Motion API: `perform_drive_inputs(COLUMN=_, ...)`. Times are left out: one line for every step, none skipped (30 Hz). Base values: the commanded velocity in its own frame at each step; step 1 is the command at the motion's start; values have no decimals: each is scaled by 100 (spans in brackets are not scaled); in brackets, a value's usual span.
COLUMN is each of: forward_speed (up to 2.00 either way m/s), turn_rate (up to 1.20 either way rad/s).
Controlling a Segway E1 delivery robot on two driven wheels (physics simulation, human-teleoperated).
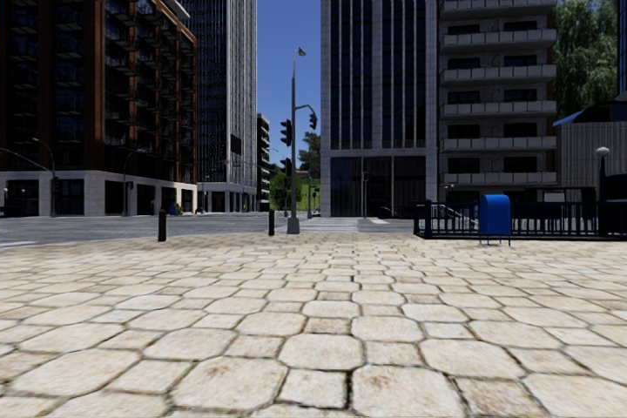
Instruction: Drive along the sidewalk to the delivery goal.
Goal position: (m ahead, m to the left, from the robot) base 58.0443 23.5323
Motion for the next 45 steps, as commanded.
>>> perform_drive_inputs(forward_speed=200, turn_rate=0)
perform_drive_inputs(forward_speed=200, turn_rate=0)
perform_drive_inputs(forward_speed=200, turn_rate=0)
perform_drive_inputs(forward_speed=200, turn_rate=0)
perform_drive_inputs(forward_speed=200, turn_rate=0)
perform_drive_inputs(forward_speed=200, turn_rate=0)
perform_drive_inputs(forward_speed=200, turn_rate=0)
perform_drive_inputs(forward_speed=200, turn_rate=0)
perform_drive_inputs(forward_speed=200, turn_rate=0)
perform_drive_inputs(forward_speed=200, turn_rate=0)
perform_drive_inputs(forward_speed=200, turn_rate=0)
perform_drive_inputs(forward_speed=200, turn_rate=0)
perform_drive_inputs(forward_speed=200, turn_rate=0)
perform_drive_inputs(forward_speed=200, turn_rate=0)
perform_drive_inputs(forward_speed=200, turn_rate=0)
perform_drive_inputs(forward_speed=200, turn_rate=0)
perform_drive_inputs(forward_speed=200, turn_rate=0)
perform_drive_inputs(forward_speed=200, turn_rate=0)
perform_drive_inputs(forward_speed=200, turn_rate=0)
perform_drive_inputs(forward_speed=200, turn_rate=0)
perform_drive_inputs(forward_speed=200, turn_rate=0)
perform_drive_inputs(forward_speed=200, turn_rate=0)
perform_drive_inputs(forward_speed=200, turn_rate=0)
perform_drive_inputs(forward_speed=200, turn_rate=0)
perform_drive_inputs(forward_speed=200, turn_rate=0)
perform_drive_inputs(forward_speed=200, turn_rate=0)
perform_drive_inputs(forward_speed=200, turn_rate=0)
perform_drive_inputs(forward_speed=200, turn_rate=0)
perform_drive_inputs(forward_speed=200, turn_rate=0)
perform_drive_inputs(forward_speed=200, turn_rate=0)
perform_drive_inputs(forward_speed=200, turn_rate=0)
perform_drive_inputs(forward_speed=200, turn_rate=0)
perform_drive_inputs(forward_speed=200, turn_rate=0)
perform_drive_inputs(forward_speed=200, turn_rate=0)
perform_drive_inputs(forward_speed=200, turn_rate=0)
perform_drive_inputs(forward_speed=200, turn_rate=0)
perform_drive_inputs(forward_speed=200, turn_rate=0)
perform_drive_inputs(forward_speed=200, turn_rate=0)
perform_drive_inputs(forward_speed=200, turn_rate=0)
perform_drive_inputs(forward_speed=200, turn_rate=0)
perform_drive_inputs(forward_speed=200, turn_rate=0)
perform_drive_inputs(forward_speed=200, turn_rate=0)
perform_drive_inputs(forward_speed=200, turn_rate=0)
perform_drive_inputs(forward_speed=200, turn_rate=0)
perform_drive_inputs(forward_speed=200, turn_rate=0)
